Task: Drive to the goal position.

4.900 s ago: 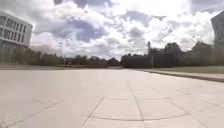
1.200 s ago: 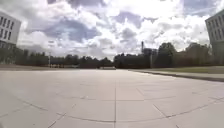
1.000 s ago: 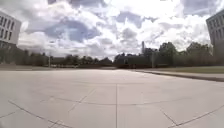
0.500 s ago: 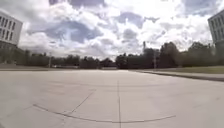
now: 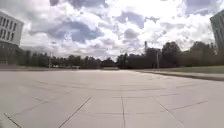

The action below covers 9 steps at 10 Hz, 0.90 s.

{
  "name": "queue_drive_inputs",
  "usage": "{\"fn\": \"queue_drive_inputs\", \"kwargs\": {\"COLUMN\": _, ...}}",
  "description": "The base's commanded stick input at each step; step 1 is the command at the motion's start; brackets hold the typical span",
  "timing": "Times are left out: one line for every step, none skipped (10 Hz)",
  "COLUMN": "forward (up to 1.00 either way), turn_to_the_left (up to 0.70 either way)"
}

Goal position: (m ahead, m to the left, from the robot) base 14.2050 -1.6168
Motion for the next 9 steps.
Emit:
{"fn": "queue_drive_inputs", "kwargs": {"forward": 1.0, "turn_to_the_left": 0.0}}
{"fn": "queue_drive_inputs", "kwargs": {"forward": 1.0, "turn_to_the_left": -0.06}}
{"fn": "queue_drive_inputs", "kwargs": {"forward": 1.0, "turn_to_the_left": -0.08}}
{"fn": "queue_drive_inputs", "kwargs": {"forward": 1.0, "turn_to_the_left": -0.08}}
{"fn": "queue_drive_inputs", "kwargs": {"forward": 1.0, "turn_to_the_left": -0.08}}
{"fn": "queue_drive_inputs", "kwargs": {"forward": 1.0, "turn_to_the_left": -0.08}}
{"fn": "queue_drive_inputs", "kwargs": {"forward": 1.0, "turn_to_the_left": -0.08}}
{"fn": "queue_drive_inputs", "kwargs": {"forward": 1.0, "turn_to_the_left": -0.08}}
{"fn": "queue_drive_inputs", "kwargs": {"forward": 1.0, "turn_to_the_left": -0.08}}
